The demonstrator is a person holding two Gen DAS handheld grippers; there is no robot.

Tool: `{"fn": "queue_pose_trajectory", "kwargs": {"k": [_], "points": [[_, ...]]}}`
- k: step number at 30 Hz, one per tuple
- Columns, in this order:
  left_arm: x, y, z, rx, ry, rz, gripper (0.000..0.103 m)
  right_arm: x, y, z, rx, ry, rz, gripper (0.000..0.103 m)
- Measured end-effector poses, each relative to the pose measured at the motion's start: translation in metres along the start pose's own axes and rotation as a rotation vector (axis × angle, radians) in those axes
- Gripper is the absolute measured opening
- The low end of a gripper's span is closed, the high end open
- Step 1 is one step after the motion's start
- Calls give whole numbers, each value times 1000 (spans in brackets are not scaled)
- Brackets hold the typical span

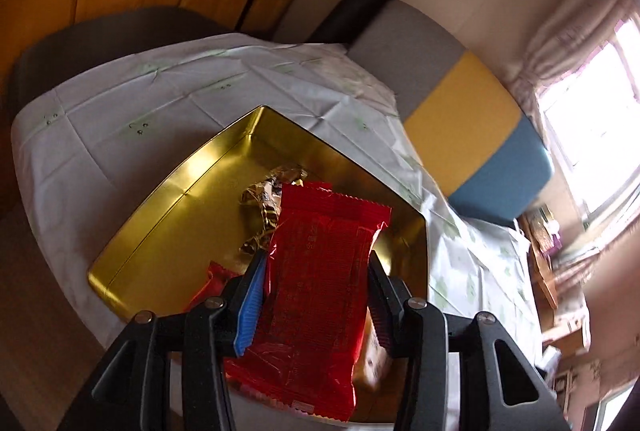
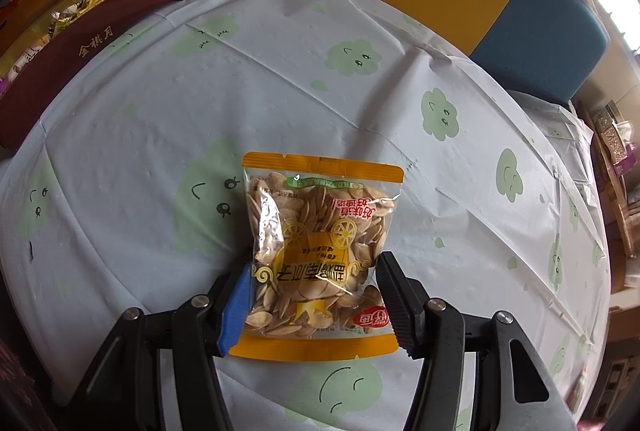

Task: Organize snacks
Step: 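Carry the red packet into the gold tin with the left tool and release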

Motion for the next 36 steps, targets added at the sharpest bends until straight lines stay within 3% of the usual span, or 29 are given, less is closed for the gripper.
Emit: {"fn": "queue_pose_trajectory", "kwargs": {"k": [6, 15, 20, 26, 30, 36], "points": [[-16, 41, 11, 58, -24, 140, 51, 1, 1, -2, 5, 5, 3, 60], [-25, 30, 24, 196, 52, 96, 51, 2, 2, -3, 3, 4, 3, 60], [-33, 6, 0, 152, 159, 32, 50, 1, 1, -2, 0, 4, 2, 60], [-54, 9, -27, 134, 299, 82, 46, 1, 1, -2, -6, 0, 0, 60], [-60, 35, -23, 204, 358, 164, 46, 2, 1, -1, -6, 1, -1, 60], [-48, 56, -10, 289, 365, 177, 46, 1, 1, -2, 0, 4, 3, 60]]}}
Point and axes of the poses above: each gripper's, at about its wrist camera, not at the fingertips, and y roughly the way its jaws point, z to its left, x to its top, the point moved 7 cm from there along y, roughly the way its jaws point, and after that the axes turned 13 degrees about y, right-handed, at the moved point
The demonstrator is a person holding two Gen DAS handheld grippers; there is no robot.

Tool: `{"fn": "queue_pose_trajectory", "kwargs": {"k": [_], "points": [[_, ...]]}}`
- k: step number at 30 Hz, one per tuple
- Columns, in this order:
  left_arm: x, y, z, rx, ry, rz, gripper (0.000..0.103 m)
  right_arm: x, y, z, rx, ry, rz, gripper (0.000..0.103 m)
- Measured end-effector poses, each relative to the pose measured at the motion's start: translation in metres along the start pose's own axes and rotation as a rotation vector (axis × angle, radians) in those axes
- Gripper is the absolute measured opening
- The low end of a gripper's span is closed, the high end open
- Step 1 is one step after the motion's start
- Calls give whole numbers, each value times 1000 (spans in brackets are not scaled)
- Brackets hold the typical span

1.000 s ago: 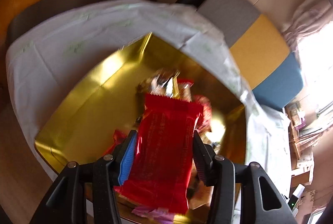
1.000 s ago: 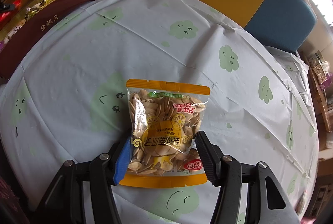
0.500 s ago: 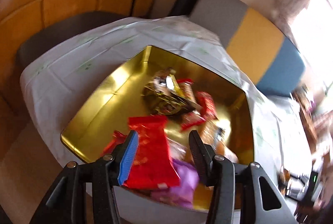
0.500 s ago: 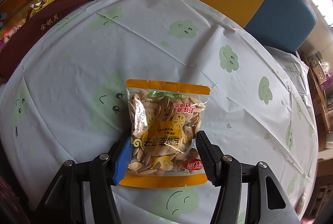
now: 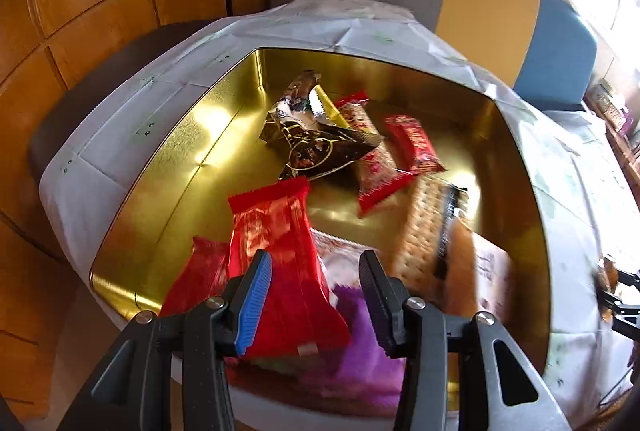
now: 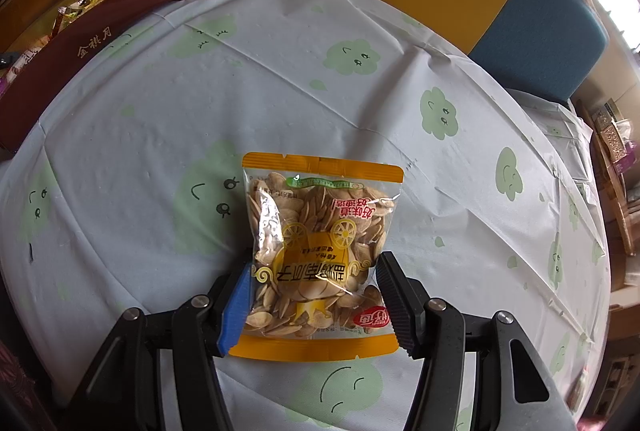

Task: Organize snacks
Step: 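Carry the red packet into the gold tin with the left tool and release, then carry the nut bag into the gold tin with the right tool and release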

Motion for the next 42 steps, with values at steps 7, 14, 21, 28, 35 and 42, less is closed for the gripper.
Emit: {"fn": "queue_pose_trajectory", "kwargs": {"k": [7, 14, 21, 28, 35, 42], "points": [[-1, -16, 1, 58, -23, -65, 46, 1, 0, -2, 3, 7, 0, 60], [-9, -44, -8, 6, -49, -120, 46, -1, -1, -1, -10, -3, -11, 60], [-14, -63, -12, 16, -35, -152, 46, -3, -2, 1, -11, 5, -11, 59], [-23, -73, -2, 14, -47, -156, 46, 0, 0, -5, 8, 67, 22, 59], [-31, -73, 7, 10, -65, -157, 46, 6, 3, -9, -33, 129, 52, 59], [-34, -72, 21, 29, -99, -166, 46, 10, 6, -6, -96, 165, 52, 57]]}}
Point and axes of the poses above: each gripper's, at about its wrist camera, not at the fingertips, and y roughly the way its jaws point, z to its left, x to its top, the point moved 7 cm from there along y, roughly the way its jaws point, and after that the axes turned 13 degrees about y, right-handed, at the moved point
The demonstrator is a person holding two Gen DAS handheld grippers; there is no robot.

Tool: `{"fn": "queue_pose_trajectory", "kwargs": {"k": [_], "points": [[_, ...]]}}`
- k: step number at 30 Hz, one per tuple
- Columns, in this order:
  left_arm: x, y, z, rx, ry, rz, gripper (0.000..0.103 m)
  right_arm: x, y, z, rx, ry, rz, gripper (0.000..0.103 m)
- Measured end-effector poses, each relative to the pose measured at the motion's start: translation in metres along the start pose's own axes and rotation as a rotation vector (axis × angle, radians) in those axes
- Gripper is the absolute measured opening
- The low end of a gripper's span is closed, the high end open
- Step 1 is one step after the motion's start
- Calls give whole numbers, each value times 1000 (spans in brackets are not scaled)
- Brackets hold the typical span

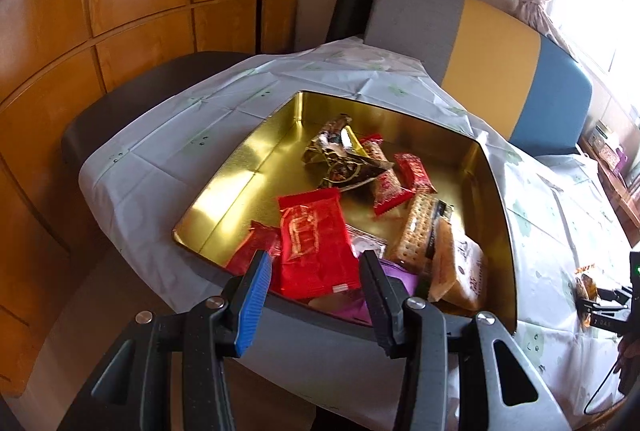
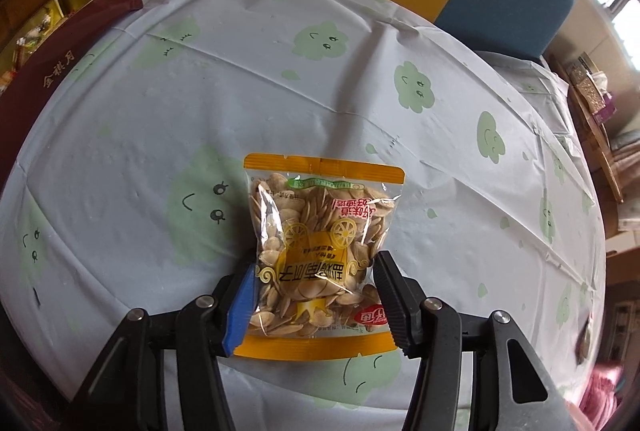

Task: Organize snacks
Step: 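Carry the nut bag into the gold tin with the right tool and release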

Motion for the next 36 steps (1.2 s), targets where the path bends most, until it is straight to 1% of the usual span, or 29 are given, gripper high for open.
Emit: {"fn": "queue_pose_trajectory", "kwargs": {"k": [2, 5, 8, 9, 11, 16, 20, 21, 23, 26, 28, 30, 31, 32, 34, 36], "points": [[0, 1, 3, 4, -7, 0, 46, 0, 1, -2, 7, 32, 1, 56], [-2, 3, 6, 6, -19, 4, 46, -1, -1, -5, 32, 82, 28, 56], [-2, 3, 11, 8, -33, 2, 46, 3, -5, 4, 101, 106, 49, 56], [-2, 3, 13, 9, -37, 1, 46, 2, -11, 9, 116, 104, 43, 56], [-2, 3, 17, 12, -49, -1, 46, 9, -24, 26, 178, 95, 31, 56], [-3, 6, 26, 18, -79, 11, 46, 34, -62, 90, 334, 18, -18, 56], [-3, 5, 32, 27, -92, 2, 46, 57, -98, 155, 457, -63, -68, 56], [-3, 5, 32, 28, -94, 0, 46, 60, -108, 172, 478, -75, -79, 56], [-2, 5, 35, 32, -100, -3, 46, 76, -120, 206, 521, -99, -109, 57], [-1, 5, 37, 29, -110, -7, 46, 93, -131, 251, 585, -111, -128, 58], [-1, 6, 37, 31, -113, -8, 46, 102, -127, 276, 606, -112, -134, 61], [-2, 6, 37, 28, -113, -5, 46, 103, -116, 298, 606, -124, -112, 63], [-2, 8, 36, 28, -113, -1, 46, 105, -103, 309, 592, -132, -94, 69], [-3, 9, 36, 24, -114, 4, 46, 106, -93, 315, 576, -135, -82, 78], [-4, 10, 34, 19, -113, 9, 46, 106, -72, 325, 521, -148, -65, 79], [-5, 11, 32, 17, -110, 11, 46, 103, -63, 325, 500, -147, -54, 79]]}}
Point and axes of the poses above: each gripper's, at about its wrist camera, not at the fingertips, and y roughly the way its jaws point, z to its left, x to its top, the point moved 7 cm from there along y, roughly the way its jaws point, and after that the axes turned 13 degrees about y, right-handed, at the moved point
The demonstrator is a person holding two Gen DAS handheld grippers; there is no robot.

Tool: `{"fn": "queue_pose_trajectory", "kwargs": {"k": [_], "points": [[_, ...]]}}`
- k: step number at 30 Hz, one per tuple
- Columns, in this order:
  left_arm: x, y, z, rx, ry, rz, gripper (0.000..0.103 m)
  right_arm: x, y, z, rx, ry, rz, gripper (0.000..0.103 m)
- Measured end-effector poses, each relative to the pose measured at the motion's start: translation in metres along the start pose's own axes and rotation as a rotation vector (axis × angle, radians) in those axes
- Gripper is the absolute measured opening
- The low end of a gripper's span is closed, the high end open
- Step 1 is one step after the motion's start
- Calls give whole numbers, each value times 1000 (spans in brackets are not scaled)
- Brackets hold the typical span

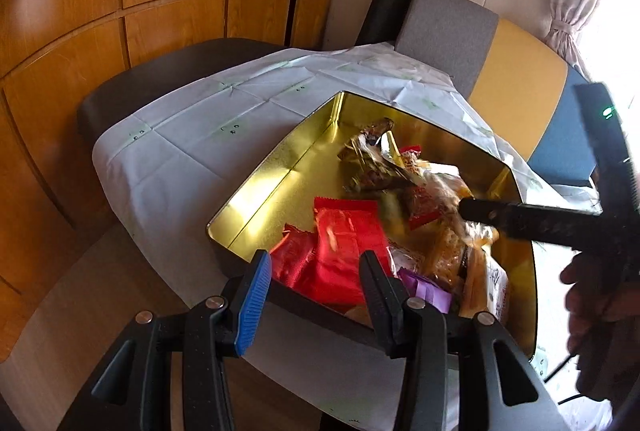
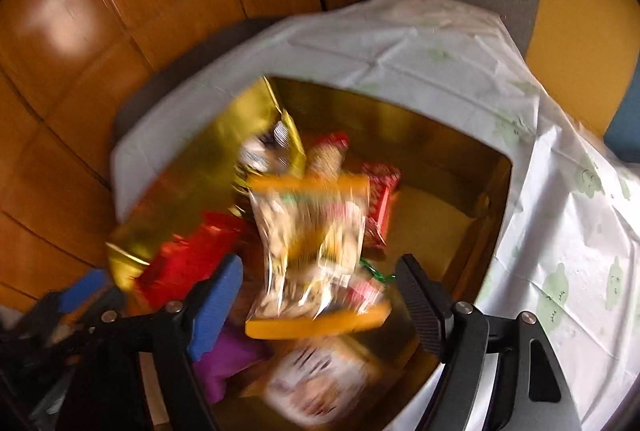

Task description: Organize snacks

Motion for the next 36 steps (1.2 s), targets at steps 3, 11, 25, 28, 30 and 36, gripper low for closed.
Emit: {"fn": "queue_pose_trajectory", "kwargs": {"k": [3, 11, 25, 28, 30, 36], "points": [[1, 0, -2, 8, 10, -8, 46, -10, -6, -9, 23, 9, -13, 79], [0, -2, -2, 64, 17, -2, 46, -28, -36, -12, 32, 5, -112, 82], [3, -24, -13, 118, 11, -78, 46, -75, -82, -22, -29, 64, -277, 98], [2, -33, -21, 118, 28, -101, 46, -88, -91, -26, -49, 72, -309, 100], [1, -38, -28, 120, 46, -117, 47, -95, -98, -31, -69, 93, -343, 102], [-8, -52, -48, 129, 89, -147, 58, -110, -110, -41, -144, 134, -409, 103]]}}
Point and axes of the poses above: each gripper's, at about its wrist camera, not at the fingertips, and y roughly the way its jaws point, z to its left, x to its top, the point moved 7 cm from there along y, roughly the way its jaws point, and after that the axes turned 13 degrees about y, right-handed, at the moved point
